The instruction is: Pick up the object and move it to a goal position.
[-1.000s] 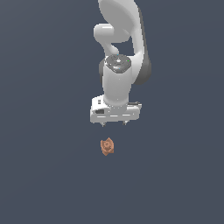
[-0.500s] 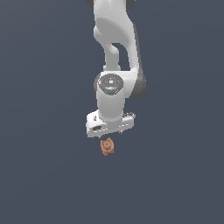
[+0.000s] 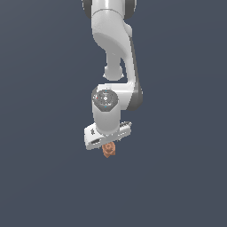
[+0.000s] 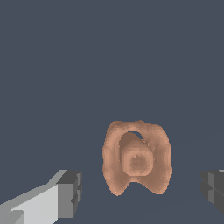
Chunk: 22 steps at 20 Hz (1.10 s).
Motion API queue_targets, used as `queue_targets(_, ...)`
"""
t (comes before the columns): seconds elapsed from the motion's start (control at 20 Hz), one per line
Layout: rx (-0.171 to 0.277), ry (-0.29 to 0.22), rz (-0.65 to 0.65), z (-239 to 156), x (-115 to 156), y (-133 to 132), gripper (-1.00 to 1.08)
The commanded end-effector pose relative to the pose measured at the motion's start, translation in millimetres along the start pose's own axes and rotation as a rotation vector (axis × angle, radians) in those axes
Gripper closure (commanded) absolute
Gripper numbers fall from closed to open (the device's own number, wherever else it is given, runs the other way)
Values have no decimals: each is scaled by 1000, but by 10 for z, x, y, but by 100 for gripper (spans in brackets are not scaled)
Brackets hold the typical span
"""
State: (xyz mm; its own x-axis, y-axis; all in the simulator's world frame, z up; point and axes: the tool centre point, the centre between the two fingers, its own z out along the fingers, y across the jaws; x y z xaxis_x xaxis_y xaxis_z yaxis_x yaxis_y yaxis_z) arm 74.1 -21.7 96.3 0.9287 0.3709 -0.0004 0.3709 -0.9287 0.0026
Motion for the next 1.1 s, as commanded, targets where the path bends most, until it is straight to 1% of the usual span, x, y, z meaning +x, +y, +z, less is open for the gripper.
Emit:
queue_targets(0.0, 2, 1, -15, 37, 18, 23, -92)
queue_targets(0.35, 2, 0, -16, 84, 15, 30, -92)
queue_targets(0.8, 3, 0, -20, 502, 8, 25, -92)
queue_targets(1.05, 3, 0, -20, 556, 22, 29, -92)
